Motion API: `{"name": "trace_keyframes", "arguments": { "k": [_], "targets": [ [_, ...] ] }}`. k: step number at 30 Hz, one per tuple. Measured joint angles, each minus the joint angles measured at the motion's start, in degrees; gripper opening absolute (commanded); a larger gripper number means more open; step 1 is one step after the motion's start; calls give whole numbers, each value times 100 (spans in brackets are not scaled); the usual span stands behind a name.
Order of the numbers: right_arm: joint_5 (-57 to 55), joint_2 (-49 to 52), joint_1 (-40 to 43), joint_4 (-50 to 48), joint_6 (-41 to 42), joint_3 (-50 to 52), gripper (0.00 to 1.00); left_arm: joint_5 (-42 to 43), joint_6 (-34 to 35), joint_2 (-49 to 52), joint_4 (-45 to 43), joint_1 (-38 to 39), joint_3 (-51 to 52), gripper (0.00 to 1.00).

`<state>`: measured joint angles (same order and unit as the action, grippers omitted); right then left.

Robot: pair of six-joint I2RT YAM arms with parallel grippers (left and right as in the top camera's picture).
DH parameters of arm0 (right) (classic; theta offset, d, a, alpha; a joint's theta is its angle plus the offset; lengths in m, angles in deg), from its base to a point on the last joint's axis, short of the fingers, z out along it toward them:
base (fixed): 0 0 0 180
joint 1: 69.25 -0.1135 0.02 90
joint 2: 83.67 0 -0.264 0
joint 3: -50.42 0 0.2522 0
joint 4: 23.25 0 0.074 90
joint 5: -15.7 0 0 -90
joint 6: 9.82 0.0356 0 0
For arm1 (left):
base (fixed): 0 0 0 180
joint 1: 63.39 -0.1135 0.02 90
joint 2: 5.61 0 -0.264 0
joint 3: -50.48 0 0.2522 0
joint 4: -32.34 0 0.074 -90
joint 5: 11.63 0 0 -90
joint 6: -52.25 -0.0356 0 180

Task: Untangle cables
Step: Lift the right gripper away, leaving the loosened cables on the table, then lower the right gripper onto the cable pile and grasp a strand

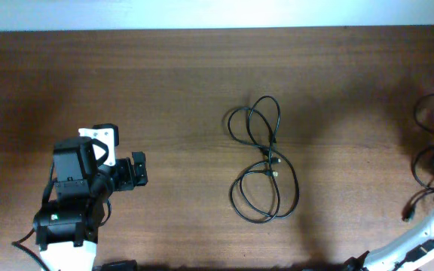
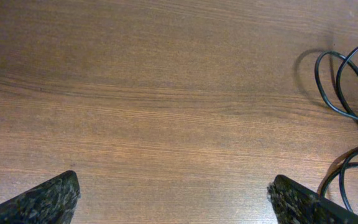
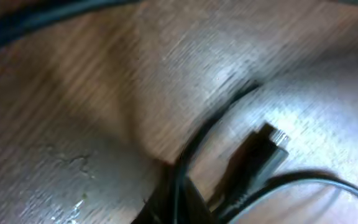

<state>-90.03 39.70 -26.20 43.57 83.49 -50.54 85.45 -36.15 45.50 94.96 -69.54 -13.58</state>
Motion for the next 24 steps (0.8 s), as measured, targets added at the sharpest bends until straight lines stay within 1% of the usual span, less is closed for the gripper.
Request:
{"name": "trace_keyframes", "arguments": {
  "k": [4, 5, 6, 9, 11, 14, 15, 17, 19, 20, 21, 24],
  "targets": [
    [-66, -96, 0, -195, -33, 162, 15, 0, 0, 0, -2, 0, 0, 99],
    [-46, -98, 0, -186, -76, 162, 23, 0, 0, 0, -7, 0, 0, 99],
    [59, -109, 4, -162, -179, 162, 29, 2, 0, 0, -2, 0, 0, 99],
    [511, -157, 33, 142, -387, 127, 38, 2, 0, 0, 2, 0, 0, 99],
    [951, -157, 33, 546, -577, 70, 40, 0, 0, 0, 0, 0, 0, 99],
    [1239, -173, 33, 984, -682, -85, 43, 0, 0, 0, -2, 0, 0, 99],
    [1314, -282, 31, 1113, -699, -146, 46, 0, 0, 0, -4, 0, 0, 99],
    [1414, -791, 33, 1220, -717, -240, 52, 2, 0, 0, -2, 0, 0, 99],
    [1440, -1342, 31, 1228, -750, -308, 55, 0, 0, 0, -2, 0, 0, 99],
    [1462, -1821, 31, 1239, -750, -339, 57, 0, 0, 0, -4, 0, 0, 99],
    [1482, -2258, 33, 1228, -750, -361, 61, 0, 0, 0, -2, 0, 0, 99],
    [1722, -2848, 33, 1126, -796, -376, 64, 2, 0, 0, -2, 0, 0, 99]
  ]
}}
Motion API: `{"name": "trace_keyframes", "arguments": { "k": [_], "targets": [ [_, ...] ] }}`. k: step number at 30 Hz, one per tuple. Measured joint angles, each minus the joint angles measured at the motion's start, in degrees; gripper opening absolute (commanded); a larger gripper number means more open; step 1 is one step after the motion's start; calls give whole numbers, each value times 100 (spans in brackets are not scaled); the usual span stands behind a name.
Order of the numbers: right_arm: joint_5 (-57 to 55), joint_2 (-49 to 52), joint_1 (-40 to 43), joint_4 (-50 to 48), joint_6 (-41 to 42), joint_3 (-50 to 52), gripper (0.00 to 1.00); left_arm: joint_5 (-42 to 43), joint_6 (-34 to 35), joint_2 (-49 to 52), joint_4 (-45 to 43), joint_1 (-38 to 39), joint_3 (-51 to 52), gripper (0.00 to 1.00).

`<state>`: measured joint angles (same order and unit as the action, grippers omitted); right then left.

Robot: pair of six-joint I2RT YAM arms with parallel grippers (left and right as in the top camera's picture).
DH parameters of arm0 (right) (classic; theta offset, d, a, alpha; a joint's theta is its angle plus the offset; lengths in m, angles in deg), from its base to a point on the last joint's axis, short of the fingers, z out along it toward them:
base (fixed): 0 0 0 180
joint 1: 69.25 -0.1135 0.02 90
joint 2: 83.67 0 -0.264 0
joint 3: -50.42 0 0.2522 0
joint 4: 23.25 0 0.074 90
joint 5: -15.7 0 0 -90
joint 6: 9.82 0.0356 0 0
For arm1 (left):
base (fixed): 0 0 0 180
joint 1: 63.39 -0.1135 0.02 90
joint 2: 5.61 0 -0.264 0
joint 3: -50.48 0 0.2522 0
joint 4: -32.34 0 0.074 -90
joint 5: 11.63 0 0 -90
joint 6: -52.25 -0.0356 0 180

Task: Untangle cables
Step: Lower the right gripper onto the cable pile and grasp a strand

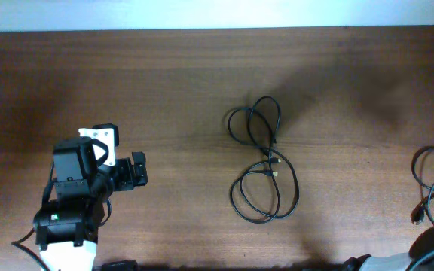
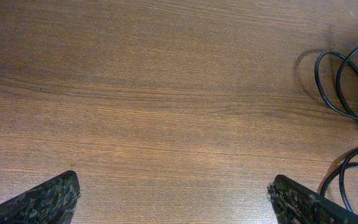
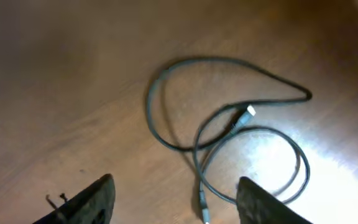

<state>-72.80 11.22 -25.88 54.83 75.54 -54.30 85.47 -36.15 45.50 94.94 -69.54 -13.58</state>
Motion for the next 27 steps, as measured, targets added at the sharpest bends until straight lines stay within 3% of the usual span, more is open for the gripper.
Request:
{"name": "trace_keyframes", "arguments": {
  "k": [6, 7, 9, 10, 19, 27],
  "targets": [
    [2959, -420, -144, 35, -417, 0, 68, -2, 0, 0, 0, 15, 0, 99],
    [3241, -420, -280, 92, -459, 0, 73, -2, 0, 0, 0, 15, 0, 99],
    [3668, -420, -793, 177, -588, 0, 93, -2, 0, 0, 0, 20, 0, 99],
    [3762, -420, -1040, 181, -627, 0, 99, 0, 0, 0, -2, 20, 0, 99],
    [3611, -205, -3344, 170, -734, 0, 99, 0, 0, 0, -2, 20, 0, 99],
    [3429, 813, -4354, 170, -737, 4, 99, -2, 0, 0, -2, 20, 0, 99]
  ]
}}
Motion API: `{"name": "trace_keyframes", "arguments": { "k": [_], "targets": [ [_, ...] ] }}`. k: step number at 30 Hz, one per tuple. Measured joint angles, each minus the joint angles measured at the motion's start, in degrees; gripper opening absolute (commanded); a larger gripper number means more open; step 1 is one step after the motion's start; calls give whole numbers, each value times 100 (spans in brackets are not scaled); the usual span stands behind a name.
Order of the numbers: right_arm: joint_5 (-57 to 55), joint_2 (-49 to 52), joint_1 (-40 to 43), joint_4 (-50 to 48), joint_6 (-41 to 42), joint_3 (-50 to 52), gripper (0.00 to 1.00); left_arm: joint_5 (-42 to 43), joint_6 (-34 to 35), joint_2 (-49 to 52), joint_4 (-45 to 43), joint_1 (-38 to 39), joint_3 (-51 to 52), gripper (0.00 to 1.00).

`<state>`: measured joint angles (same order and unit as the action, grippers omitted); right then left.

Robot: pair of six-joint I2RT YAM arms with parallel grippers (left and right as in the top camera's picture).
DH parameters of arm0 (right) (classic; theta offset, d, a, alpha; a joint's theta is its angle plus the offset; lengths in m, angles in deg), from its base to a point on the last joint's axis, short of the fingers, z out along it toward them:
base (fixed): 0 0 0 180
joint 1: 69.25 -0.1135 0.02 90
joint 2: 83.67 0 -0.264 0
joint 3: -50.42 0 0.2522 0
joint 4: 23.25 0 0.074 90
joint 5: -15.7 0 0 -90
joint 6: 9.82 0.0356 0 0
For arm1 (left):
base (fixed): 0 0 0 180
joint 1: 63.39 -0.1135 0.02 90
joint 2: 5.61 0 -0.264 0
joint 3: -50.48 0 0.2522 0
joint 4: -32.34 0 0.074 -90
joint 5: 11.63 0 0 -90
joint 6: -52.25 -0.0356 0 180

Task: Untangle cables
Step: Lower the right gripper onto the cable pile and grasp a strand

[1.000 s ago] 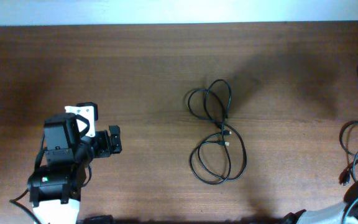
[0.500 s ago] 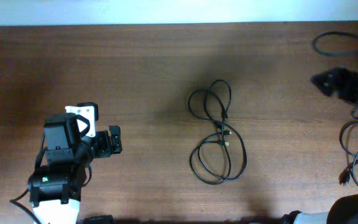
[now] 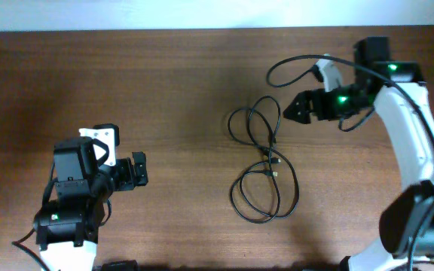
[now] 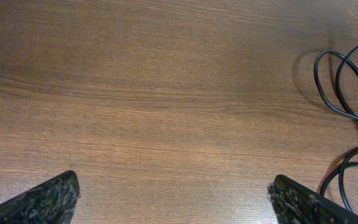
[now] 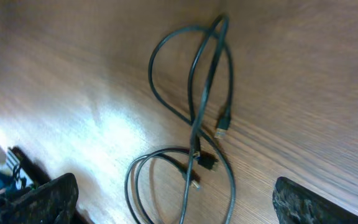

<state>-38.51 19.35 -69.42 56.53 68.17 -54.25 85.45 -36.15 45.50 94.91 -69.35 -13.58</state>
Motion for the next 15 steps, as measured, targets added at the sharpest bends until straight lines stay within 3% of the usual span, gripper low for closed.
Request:
{"name": "trace_keyframes", "arguments": {
  "k": [10, 15],
  "targets": [
    [-39, 1025, -481, -153, 2, 2, 100, 2, 0, 0, 2, 0, 0, 99],
    [-44, 1095, -999, -750, -17, 291, 86, 2, 0, 0, 2, 0, 0, 99]
  ]
}}
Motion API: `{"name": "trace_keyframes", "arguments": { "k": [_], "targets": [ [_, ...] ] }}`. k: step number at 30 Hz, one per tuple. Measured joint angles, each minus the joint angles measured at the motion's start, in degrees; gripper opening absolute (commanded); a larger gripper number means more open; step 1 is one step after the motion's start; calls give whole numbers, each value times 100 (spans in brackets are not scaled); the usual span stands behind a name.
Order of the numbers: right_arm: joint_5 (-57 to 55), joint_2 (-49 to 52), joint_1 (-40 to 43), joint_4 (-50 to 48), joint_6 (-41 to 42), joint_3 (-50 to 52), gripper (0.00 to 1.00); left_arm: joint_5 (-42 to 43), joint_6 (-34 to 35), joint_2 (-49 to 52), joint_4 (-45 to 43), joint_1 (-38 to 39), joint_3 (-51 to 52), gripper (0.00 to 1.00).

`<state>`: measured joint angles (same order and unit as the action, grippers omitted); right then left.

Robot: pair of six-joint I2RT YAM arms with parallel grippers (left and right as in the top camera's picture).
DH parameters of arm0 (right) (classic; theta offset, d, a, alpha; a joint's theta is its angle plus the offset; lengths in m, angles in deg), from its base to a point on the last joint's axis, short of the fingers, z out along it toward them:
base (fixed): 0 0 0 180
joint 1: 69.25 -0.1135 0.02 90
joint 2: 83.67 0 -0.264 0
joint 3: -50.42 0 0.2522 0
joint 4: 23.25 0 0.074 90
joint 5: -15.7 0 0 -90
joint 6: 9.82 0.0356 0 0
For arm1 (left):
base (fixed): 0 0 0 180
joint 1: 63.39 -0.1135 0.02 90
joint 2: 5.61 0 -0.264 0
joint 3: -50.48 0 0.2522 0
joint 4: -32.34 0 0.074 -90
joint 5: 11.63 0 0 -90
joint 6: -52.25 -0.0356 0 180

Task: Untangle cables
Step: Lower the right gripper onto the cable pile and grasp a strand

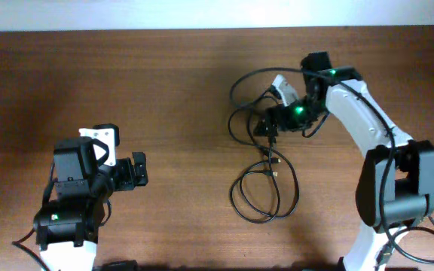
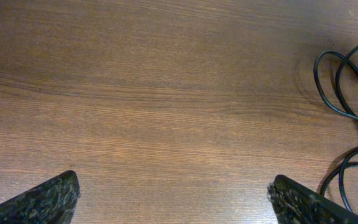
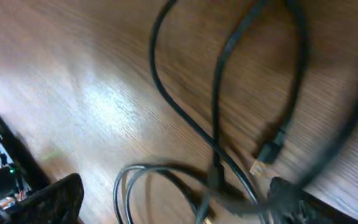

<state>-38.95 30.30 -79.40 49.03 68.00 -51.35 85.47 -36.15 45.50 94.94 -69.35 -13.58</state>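
Note:
Black cables (image 1: 266,169) lie tangled mid-table: upper loops (image 1: 251,120), lower loops (image 1: 266,197), and small plugs (image 1: 271,159) where they cross. My right gripper (image 1: 267,126) hovers open over the upper loops. In the blurred right wrist view, cable strands (image 3: 219,118) and a plug (image 3: 269,149) lie between its wide-apart fingers (image 3: 48,199), and the gripper (image 3: 173,202) holds nothing. My left gripper (image 1: 138,170) rests open at the lower left, far from the tangle. Its wrist view shows bare wood between the fingers (image 2: 42,199) and cable loops (image 2: 347,87) at the right edge.
The wooden table (image 1: 164,83) ends at a pale wall along the top. Another black cable shows at the table's right edge. A cable of the right arm itself (image 1: 249,75) arcs above the tangle.
My right gripper has moved left and closer to the tangle, from its upper right to over the upper loops, still open. The left arm and the cables lie as before.
My right gripper was first low at the table's right edge, close over a separate cable and its plug. Then it was higher, open above that cable. Later it reached in at the tangle's upper right, and now hangs over its upper loops. The left arm never moved.

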Motion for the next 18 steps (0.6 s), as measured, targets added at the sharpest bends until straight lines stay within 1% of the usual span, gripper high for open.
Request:
{"name": "trace_keyframes", "arguments": {
  "k": [1, 2, 3, 4, 5, 6, 7, 11, 15, 18],
  "targets": [
    [2, 0, -63, -57, 7, 22, 76, -2, 0, 0, -2, 0, 0, 99],
    [2, 0, -140, -214, 7, 70, 64, 0, 0, 2, -2, 0, 0, 99],
    [-26, 2, -219, -400, 52, 127, 48, 0, 0, 0, -2, 0, 0, 99],
    [-96, 4, -280, -520, 153, 197, 35, -2, 0, 0, -2, 0, 0, 99],
    [-188, 4, -310, -645, 297, 249, 26, -2, 0, 0, 2, 0, 0, 99],
    [-264, 9, -326, -691, 369, 291, 13, -2, 0, 0, 0, 0, 0, 99],
    [-391, 11, -330, -719, 516, 356, 4, 0, 0, 0, 0, 0, 0, 99],
    [-605, 11, -330, -737, 667, 503, 4, -2, 0, 0, 0, 0, 0, 99],
    [-664, 11, -328, -555, 745, 549, 4, -2, 0, 0, 0, 0, 0, 99],
    [-715, 11, -328, -151, 776, 542, 4, -2, 0, 0, 2, 0, 0, 99]
  ]
}}
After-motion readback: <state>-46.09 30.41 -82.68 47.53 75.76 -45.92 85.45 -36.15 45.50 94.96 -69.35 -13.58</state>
